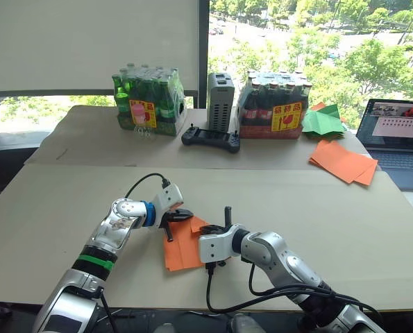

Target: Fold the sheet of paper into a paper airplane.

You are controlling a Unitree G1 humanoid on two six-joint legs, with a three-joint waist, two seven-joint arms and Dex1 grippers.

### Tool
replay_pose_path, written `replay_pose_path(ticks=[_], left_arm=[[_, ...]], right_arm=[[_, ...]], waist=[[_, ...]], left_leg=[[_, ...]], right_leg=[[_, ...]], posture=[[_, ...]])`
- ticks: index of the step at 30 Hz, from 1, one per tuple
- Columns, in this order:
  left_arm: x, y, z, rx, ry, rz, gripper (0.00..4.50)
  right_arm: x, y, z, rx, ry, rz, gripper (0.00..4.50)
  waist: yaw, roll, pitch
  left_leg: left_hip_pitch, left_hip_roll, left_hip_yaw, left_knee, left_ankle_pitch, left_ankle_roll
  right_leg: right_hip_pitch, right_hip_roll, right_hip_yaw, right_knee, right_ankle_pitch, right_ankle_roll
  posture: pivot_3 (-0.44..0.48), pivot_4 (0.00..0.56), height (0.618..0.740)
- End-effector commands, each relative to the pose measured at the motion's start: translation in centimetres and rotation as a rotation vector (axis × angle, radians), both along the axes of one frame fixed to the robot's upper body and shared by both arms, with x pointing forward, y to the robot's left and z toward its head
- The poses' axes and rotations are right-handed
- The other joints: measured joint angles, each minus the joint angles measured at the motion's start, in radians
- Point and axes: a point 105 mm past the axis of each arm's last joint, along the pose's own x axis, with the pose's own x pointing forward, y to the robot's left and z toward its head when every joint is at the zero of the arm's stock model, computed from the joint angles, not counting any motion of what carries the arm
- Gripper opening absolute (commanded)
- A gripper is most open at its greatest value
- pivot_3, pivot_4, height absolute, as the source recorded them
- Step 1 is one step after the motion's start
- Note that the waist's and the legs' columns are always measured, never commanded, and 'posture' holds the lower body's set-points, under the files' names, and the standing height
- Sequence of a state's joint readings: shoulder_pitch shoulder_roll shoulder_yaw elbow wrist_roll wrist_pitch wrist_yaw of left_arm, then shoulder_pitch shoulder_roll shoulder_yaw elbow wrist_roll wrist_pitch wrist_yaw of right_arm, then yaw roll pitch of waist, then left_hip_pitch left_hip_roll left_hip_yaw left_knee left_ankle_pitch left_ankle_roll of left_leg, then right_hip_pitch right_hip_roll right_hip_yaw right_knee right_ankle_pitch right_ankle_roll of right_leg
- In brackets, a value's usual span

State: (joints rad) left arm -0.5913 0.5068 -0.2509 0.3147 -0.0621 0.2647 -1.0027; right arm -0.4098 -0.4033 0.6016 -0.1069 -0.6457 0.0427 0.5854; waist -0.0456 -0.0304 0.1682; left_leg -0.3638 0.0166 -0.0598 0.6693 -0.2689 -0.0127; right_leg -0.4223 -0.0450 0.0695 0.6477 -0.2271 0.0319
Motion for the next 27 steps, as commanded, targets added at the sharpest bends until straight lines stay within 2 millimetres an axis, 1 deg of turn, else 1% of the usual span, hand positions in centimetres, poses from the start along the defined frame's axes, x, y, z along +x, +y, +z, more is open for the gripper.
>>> replay_pose_path(ticks=[1,3,4,6,8,11,13,14,19,20,24,27], left_arm=[[-0.1,0.1,-1.2,0.063,0.023,-0.001,0.00],[-0.2,0.2,-1.6,0.073,0.026,-0.004,0.00],[-0.2,0.3,-1.7,0.078,0.028,-0.006,0.00],[-0.2,0.3,-1.8,0.082,0.028,-0.007,0.00],[-0.2,0.3,-1.8,0.082,0.028,-0.010,0.00],[-0.2,0.2,-1.9,0.081,0.026,-0.013,0.00],[-0.2,0.1,-1.9,0.080,0.025,-0.015,0.00],[-0.2,0.1,-1.9,0.077,0.024,-0.015,0.00],[-0.1,0.0,-1.7,0.070,0.017,-0.013,0.00],[-0.1,-0.1,-1.7,0.069,0.016,-0.014,0.00],[-0.1,-0.2,-1.5,0.067,0.009,-0.017,0.00],[-0.2,0.0,-1.5,0.071,0.007,-0.015,0.00]], right_arm=[[-0.3,0.6,0.9,0.033,-0.015,0.023,0.30],[-0.4,0.7,1.3,0.067,0.009,0.017,0.93],[-0.5,0.7,1.9,0.109,0.042,0.005,1.26],[-0.7,0.9,3.0,0.194,0.119,-0.006,1.95],[-1.4,1.2,4.1,0.277,0.235,0.006,2.62],[-1.8,1.3,6.4,0.406,0.387,0.024,2.62],[-0.8,1.1,7.3,0.478,0.431,-0.023,2.62],[-0.3,0.8,7.1,0.483,0.445,-0.053,2.00],[1.6,0.9,5.2,0.464,0.505,-0.152,0.29],[2.0,1.1,4.9,0.461,0.510,-0.165,0.03],[3.2,1.3,3.5,0.449,0.530,-0.225,0.03],[3.4,1.5,2.9,0.440,0.540,-0.234,0.03]], waist=[[0.001,0.000,0.000],[0.000,0.000,0.000],[0.001,0.000,-0.001],[0.001,0.000,-0.001],[0.001,0.000,-0.001],[0.002,0.000,-0.001],[0.001,0.000,-0.001],[0.002,0.000,-0.001],[0.002,0.000,-0.001],[0.002,0.000,-0.001],[0.002,0.000,-0.001],[0.002,0.000,-0.001]], left_leg=[[0.000,0.000,0.000,0.000,0.000,0.000],[0.001,0.000,0.000,0.000,0.000,0.000],[0.001,0.000,0.000,0.000,0.000,0.000],[0.001,0.000,0.000,0.000,0.000,0.000],[0.001,0.000,0.000,0.000,0.000,0.000],[0.001,0.000,-0.001,0.000,0.000,0.000],[0.001,0.000,-0.001,0.000,0.000,0.000],[0.002,0.000,-0.001,0.000,0.000,0.000],[0.002,0.000,0.000,0.000,0.000,0.000],[0.002,0.000,0.000,0.000,0.000,0.000],[0.001,0.000,0.000,0.000,0.000,0.000],[0.001,0.000,0.000,0.000,0.000,0.000]], right_leg=[[0.000,0.000,0.000,0.000,0.000,0.000],[0.001,0.000,0.000,0.000,0.000,0.000],[0.001,0.000,0.000,0.000,0.000,0.000],[0.001,0.000,0.000,0.000,0.000,0.000],[0.001,0.000,0.000,0.000,0.000,0.000],[0.001,0.000,0.000,0.001,0.000,0.000],[0.001,0.000,0.000,0.001,0.000,0.000],[0.002,0.000,0.000,0.001,0.000,0.000],[0.001,0.000,0.000,0.001,0.000,0.000],[0.001,0.000,0.000,0.001,0.000,0.000],[0.001,0.000,0.000,0.001,0.000,0.000],[0.001,0.000,0.000,0.001,0.000,0.000]], posture=[[0.000,0.150,0.733],[0.000,0.150,0.733],[0.000,0.150,0.733],[0.000,0.150,0.733],[0.000,0.150,0.733],[0.000,0.150,0.733],[0.000,0.150,0.733],[0.000,0.150,0.733],[0.000,0.150,0.733],[0.000,0.150,0.733],[0.000,0.150,0.733],[0.000,0.150,0.733]])
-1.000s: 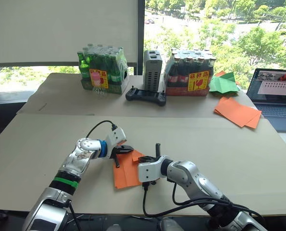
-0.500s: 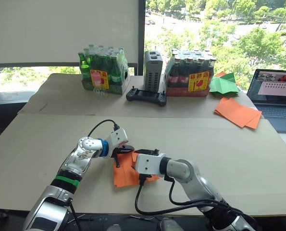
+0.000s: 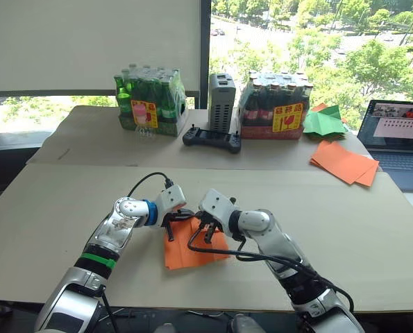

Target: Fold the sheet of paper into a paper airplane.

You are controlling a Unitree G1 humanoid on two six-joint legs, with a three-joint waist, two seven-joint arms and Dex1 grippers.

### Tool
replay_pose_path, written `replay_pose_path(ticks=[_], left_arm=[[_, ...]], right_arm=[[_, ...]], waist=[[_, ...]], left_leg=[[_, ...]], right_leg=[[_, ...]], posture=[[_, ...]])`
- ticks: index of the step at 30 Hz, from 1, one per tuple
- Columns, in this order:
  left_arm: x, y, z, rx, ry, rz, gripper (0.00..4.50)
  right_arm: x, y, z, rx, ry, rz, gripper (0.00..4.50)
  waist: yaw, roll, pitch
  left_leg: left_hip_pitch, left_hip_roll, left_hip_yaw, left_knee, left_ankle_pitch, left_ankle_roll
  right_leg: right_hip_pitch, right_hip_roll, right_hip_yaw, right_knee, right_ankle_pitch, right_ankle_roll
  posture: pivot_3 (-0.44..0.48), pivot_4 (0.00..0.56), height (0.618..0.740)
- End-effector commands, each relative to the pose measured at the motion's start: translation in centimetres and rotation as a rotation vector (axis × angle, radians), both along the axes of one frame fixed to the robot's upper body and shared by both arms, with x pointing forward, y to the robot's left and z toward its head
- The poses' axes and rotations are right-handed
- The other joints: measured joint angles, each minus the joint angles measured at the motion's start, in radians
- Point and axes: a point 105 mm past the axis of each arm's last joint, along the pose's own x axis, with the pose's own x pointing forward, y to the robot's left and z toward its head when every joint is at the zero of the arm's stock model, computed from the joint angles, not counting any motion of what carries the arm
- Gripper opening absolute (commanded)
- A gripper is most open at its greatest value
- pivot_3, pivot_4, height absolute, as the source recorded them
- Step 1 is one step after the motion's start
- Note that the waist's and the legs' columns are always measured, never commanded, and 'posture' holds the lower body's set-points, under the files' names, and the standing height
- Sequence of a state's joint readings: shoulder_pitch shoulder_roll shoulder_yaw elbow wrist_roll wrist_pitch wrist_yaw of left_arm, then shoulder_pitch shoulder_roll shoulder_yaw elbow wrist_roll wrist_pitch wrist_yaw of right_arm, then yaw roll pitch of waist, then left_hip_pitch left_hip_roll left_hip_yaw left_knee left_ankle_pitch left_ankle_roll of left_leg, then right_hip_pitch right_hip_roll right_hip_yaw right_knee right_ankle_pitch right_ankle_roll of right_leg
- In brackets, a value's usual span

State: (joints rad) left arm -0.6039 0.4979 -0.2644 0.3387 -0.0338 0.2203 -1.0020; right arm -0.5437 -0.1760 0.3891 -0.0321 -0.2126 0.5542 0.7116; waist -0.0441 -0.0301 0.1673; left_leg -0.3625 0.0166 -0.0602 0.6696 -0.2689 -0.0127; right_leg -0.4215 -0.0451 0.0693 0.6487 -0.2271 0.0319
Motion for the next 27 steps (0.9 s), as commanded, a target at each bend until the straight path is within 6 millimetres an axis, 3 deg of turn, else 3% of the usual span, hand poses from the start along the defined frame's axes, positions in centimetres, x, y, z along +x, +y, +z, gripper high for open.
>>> replay_pose_path(ticks=[1,8,27], left_arm=[[-0.4,0.4,-1.4,0.047,0.036,0.009,0.00],[-0.6,0.4,-1.4,0.046,0.034,0.011,0.00],[-0.8,0.2,-1.5,0.052,0.029,0.002,0.00]], right_arm=[[0.1,0.6,0.5,0.011,-0.030,0.015,0.03],[0.1,0.3,-1.4,-0.037,0.034,-0.021,0.03],[-0.2,-1.5,-3.7,-0.072,0.160,-0.084,0.03]], waist=[[0.000,0.000,0.000],[-0.001,0.000,0.000],[-0.001,0.001,-0.001]], left_leg=[[0.000,0.000,0.000,0.000,0.000,0.000],[-0.001,0.000,0.000,0.000,0.000,0.000],[0.000,0.000,0.000,0.000,0.000,0.000]], right_leg=[[0.000,0.000,0.000,0.000,0.000,0.000],[-0.001,0.000,0.000,0.000,0.000,0.000],[0.000,0.000,0.000,0.000,0.000,0.000]], posture=[[0.000,0.150,0.733],[0.000,0.150,0.733],[0.000,0.150,0.733]])
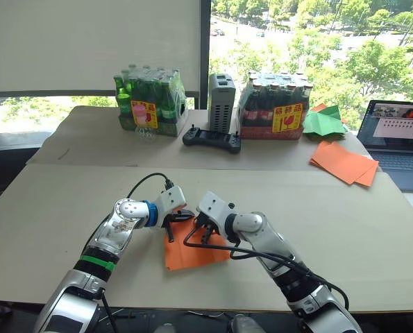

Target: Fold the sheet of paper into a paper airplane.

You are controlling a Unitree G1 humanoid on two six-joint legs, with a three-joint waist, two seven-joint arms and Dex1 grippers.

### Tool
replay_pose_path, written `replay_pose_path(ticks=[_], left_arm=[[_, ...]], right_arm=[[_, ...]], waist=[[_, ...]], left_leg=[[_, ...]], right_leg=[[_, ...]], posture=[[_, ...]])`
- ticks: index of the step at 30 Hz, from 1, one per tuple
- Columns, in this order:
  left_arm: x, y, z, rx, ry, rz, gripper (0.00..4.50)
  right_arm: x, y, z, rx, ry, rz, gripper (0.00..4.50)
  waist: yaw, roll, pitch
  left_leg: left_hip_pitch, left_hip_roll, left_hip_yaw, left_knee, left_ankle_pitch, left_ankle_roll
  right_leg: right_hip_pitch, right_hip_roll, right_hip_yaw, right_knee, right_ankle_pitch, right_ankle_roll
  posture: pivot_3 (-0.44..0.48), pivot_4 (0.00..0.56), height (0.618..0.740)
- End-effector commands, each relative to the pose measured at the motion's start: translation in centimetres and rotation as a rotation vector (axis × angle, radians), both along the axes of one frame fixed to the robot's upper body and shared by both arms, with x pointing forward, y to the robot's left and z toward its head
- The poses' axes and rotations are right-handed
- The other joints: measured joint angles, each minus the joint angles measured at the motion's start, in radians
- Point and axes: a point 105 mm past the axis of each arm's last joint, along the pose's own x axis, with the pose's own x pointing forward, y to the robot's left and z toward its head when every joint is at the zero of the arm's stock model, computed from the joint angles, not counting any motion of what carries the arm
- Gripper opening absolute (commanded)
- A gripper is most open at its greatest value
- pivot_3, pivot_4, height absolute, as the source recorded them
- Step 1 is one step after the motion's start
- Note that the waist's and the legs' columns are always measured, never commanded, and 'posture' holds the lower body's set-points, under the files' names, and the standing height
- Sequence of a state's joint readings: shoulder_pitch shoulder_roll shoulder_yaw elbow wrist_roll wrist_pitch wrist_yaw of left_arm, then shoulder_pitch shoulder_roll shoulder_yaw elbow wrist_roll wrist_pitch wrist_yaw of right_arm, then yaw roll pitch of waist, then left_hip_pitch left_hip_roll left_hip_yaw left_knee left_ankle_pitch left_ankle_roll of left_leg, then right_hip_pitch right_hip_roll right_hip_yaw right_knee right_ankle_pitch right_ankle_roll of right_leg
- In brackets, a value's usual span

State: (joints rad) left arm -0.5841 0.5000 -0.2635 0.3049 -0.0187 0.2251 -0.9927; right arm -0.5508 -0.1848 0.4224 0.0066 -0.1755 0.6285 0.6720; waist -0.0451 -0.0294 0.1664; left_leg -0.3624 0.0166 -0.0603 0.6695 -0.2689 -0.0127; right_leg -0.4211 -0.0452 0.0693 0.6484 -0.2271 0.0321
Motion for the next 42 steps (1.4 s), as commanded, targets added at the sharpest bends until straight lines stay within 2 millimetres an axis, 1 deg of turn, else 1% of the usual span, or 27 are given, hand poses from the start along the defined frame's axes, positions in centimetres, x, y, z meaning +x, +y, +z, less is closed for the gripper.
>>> replay_pose_path(ticks=[1,13,26,30,42], left_arm=[[-0.5,0.2,-1.4,0.040,0.043,0.001,0.00],[-0.5,0.0,-1.4,0.037,0.044,-0.003,0.00],[-0.5,0.1,-1.3,0.039,0.042,-0.006,0.00],[-0.5,0.1,-1.3,0.039,0.042,-0.007,0.00],[-0.5,0.2,-1.2,0.042,0.038,-0.007,0.00]], right_arm=[[-0.4,-1.3,-1.9,-0.038,0.079,-0.038,0.03],[-1.1,-2.5,-2.3,-0.036,0.111,-0.057,0.03],[-2.2,-4.5,-3.3,-0.026,0.173,-0.106,0.03],[-2.2,-5.1,-3.3,-0.012,0.189,-0.129,0.03],[-2.9,-6.2,-3.8,-0.025,0.211,-0.139,0.03]], waist=[[0.000,0.000,-0.001],[0.001,0.002,-0.002],[0.002,0.002,-0.002],[0.002,0.002,-0.003],[0.003,0.002,-0.003]], left_leg=[[0.000,0.000,0.000,0.000,0.000,0.000],[0.000,0.000,0.000,0.000,0.000,0.000],[0.000,0.000,0.000,0.000,0.000,0.000],[0.000,0.000,0.000,0.000,0.000,0.000],[0.000,0.000,0.000,0.000,0.000,0.000]], right_leg=[[0.000,0.000,0.000,0.000,0.000,0.000],[0.000,0.000,0.000,0.000,0.000,0.000],[0.001,0.000,0.000,-0.001,0.000,0.000],[0.001,0.000,0.000,-0.001,0.000,0.001],[0.001,0.000,0.000,-0.001,0.000,0.001]], posture=[[0.000,0.150,0.733],[0.000,0.150,0.733],[0.000,0.150,0.733],[0.000,0.150,0.733],[0.000,0.150,0.733]])
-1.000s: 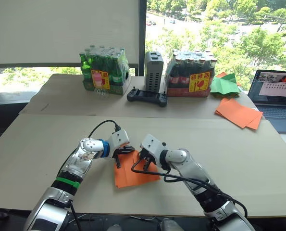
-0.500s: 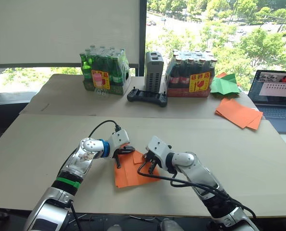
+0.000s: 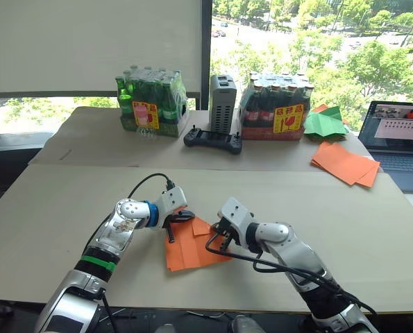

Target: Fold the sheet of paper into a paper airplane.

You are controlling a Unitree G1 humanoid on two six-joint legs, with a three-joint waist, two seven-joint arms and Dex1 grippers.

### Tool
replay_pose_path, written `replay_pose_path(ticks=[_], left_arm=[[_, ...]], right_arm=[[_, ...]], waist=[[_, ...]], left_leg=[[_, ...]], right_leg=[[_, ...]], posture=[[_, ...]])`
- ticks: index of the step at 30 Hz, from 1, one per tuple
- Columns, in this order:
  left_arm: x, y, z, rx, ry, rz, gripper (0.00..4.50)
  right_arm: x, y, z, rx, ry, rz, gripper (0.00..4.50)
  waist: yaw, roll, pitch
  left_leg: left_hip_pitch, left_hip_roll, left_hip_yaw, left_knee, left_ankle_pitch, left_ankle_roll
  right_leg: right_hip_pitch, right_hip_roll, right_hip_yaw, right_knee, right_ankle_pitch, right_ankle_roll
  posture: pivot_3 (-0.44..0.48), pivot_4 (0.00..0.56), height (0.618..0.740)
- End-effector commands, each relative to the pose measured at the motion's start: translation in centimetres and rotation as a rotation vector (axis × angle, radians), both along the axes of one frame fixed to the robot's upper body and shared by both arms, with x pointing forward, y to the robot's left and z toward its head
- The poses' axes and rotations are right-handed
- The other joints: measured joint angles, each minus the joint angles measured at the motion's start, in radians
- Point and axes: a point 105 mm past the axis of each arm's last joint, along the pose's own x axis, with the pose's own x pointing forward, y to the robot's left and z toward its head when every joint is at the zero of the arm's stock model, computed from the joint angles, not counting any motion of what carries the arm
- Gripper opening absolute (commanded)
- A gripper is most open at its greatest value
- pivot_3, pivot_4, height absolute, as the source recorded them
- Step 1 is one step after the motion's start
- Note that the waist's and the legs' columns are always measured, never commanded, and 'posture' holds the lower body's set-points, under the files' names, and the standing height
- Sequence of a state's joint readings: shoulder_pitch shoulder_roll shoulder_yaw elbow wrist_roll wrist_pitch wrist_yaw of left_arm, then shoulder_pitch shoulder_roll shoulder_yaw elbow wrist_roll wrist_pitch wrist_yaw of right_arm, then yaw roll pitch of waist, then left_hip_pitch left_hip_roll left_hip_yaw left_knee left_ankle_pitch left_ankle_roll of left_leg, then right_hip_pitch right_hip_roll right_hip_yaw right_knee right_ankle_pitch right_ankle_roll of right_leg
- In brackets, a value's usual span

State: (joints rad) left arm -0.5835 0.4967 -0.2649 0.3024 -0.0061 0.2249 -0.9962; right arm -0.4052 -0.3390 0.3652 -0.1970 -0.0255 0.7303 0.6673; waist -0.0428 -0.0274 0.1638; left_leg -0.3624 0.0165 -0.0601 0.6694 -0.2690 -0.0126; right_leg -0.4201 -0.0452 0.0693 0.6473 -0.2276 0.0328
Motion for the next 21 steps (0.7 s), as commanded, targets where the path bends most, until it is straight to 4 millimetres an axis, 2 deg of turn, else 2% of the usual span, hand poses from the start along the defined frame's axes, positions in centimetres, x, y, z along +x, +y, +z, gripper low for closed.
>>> replay_pose_path(ticks=[1,13,21], left_arm=[[-0.4,0.2,-1.2,0.033,0.039,-0.002,0.00],[-0.4,0.1,-1.1,0.033,0.037,-0.007,0.00],[-0.4,-0.1,-1.1,0.029,0.035,-0.013,0.00]], right_arm=[[-0.8,-2.0,-3.1,-0.071,0.124,-0.063,0.03],[-1.9,-3.7,-3.7,-0.098,0.149,-0.092,0.03],[-1.9,-3.3,-2.8,-0.078,0.127,-0.086,0.03]], waist=[[0.000,0.000,0.000],[0.001,0.000,0.000],[0.002,-0.001,-0.001]], left_leg=[[0.000,0.000,0.000,0.000,0.000,0.000],[0.000,0.000,0.000,0.000,0.000,0.000],[0.000,0.000,0.000,0.000,0.000,0.000]], right_leg=[[0.000,0.000,0.000,0.000,0.000,0.000],[0.000,0.000,0.000,-0.001,0.000,0.000],[0.000,0.000,0.000,-0.001,0.000,0.001]], posture=[[0.000,0.150,0.733],[0.000,0.150,0.733],[0.000,0.150,0.733]])
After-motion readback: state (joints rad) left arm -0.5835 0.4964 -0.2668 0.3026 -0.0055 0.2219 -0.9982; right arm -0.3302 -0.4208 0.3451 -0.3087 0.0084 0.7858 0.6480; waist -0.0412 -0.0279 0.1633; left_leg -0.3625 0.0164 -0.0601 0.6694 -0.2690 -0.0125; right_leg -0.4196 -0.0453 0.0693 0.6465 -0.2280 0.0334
